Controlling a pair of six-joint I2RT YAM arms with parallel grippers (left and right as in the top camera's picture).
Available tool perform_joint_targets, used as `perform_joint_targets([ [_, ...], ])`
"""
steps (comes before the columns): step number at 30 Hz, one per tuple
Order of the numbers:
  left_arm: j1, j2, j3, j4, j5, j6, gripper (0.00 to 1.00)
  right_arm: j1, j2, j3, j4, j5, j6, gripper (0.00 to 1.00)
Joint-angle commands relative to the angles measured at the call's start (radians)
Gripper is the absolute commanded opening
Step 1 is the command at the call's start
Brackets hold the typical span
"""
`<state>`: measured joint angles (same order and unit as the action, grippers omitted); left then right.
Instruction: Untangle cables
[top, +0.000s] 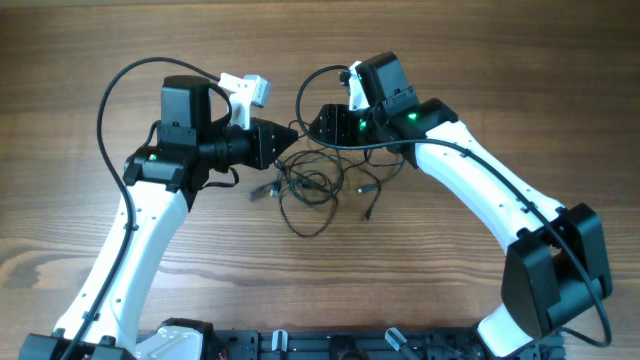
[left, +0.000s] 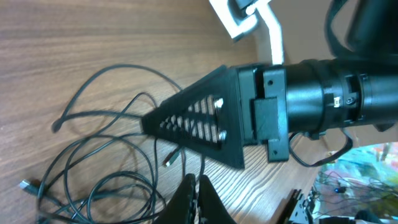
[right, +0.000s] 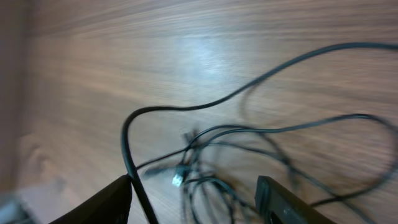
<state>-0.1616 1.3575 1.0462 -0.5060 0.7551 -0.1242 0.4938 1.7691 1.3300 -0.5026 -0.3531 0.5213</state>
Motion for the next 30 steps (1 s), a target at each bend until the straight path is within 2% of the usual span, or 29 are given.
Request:
perform_joint_targets([
  [1, 0.004, -0.010, 0.000, -0.044, -0.127, 0.002, 0.04, -0.003, 0.011, -0.010, -0.034, 0.148, -0.033, 0.66],
  [4, 0.004, 0.011, 0.000, -0.121, -0.314, -0.108, 0.05, -0.002, 0.011, -0.010, -0.055, 0.135, -0.052, 0.66],
  [6, 0.004, 0.034, 0.000, -0.160, -0.422, -0.175, 0.14, -0.003, 0.011, -0.010, -0.082, 0.162, -0.070, 0.67],
  [9, 0.004, 0.072, 0.000, -0.196, -0.550, -0.279, 0.21, -0.030, 0.011, -0.010, -0.148, 0.394, -0.078, 0.72],
  [11, 0.004, 0.103, 0.000, -0.198, -0.552, -0.285, 0.21, -0.062, 0.012, -0.010, -0.170, 0.463, -0.139, 0.74],
  [16, 0.003, 0.178, 0.000, -0.198, -0.551, -0.285, 0.38, -0.119, 0.022, -0.010, -0.180, 0.462, -0.177, 0.82],
  [17, 0.003, 0.193, 0.000, -0.199, -0.551, -0.285, 0.44, -0.124, 0.026, -0.010, -0.180, 0.455, -0.177, 0.82],
  [19, 0.003, 0.214, 0.000, -0.201, -0.552, -0.285, 0.64, -0.127, 0.041, -0.010, -0.180, 0.393, -0.177, 0.84],
  [21, 0.003, 0.228, 0.000, -0.198, -0.569, -0.285, 0.73, -0.127, 0.055, -0.010, -0.180, 0.352, -0.177, 0.88],
  [25, 0.020, 0.242, 0.000, -0.202, -0.691, -0.338, 0.91, -0.144, 0.098, -0.010, -0.180, 0.413, -0.178, 0.93],
  [26, 0.033, 0.242, 0.000, -0.201, -0.690, -0.352, 0.95, -0.156, 0.100, -0.008, -0.175, 0.395, -0.178, 0.93],
  [27, 0.058, 0.242, 0.000, -0.201, -0.687, -0.374, 0.99, -0.171, 0.099, 0.011, -0.182, 0.319, -0.184, 1.00],
  [30, 0.119, 0.242, 0.000, -0.201, -0.661, -0.386, 1.00, -0.189, 0.092, 0.114, -0.254, 0.081, -0.252, 1.00],
])
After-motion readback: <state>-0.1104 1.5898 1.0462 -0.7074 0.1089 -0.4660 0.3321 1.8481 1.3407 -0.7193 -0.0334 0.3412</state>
